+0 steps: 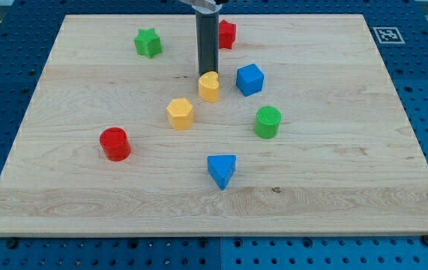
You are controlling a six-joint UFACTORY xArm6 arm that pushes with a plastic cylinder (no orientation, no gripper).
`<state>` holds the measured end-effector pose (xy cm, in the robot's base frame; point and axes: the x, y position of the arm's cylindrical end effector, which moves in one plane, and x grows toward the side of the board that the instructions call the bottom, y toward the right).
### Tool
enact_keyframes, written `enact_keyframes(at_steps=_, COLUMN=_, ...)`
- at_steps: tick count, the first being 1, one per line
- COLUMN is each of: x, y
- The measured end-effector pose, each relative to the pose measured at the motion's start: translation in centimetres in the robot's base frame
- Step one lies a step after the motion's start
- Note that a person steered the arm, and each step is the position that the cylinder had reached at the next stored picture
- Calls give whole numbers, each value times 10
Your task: Move the cube above the green circle
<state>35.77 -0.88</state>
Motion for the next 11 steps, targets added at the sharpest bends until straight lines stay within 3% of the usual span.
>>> enact_keyframes(at_steps=3, x=8, y=54)
enact_keyframes(at_steps=7, x=48, y=54)
enact_keyframes(at_steps=11, x=59, y=61)
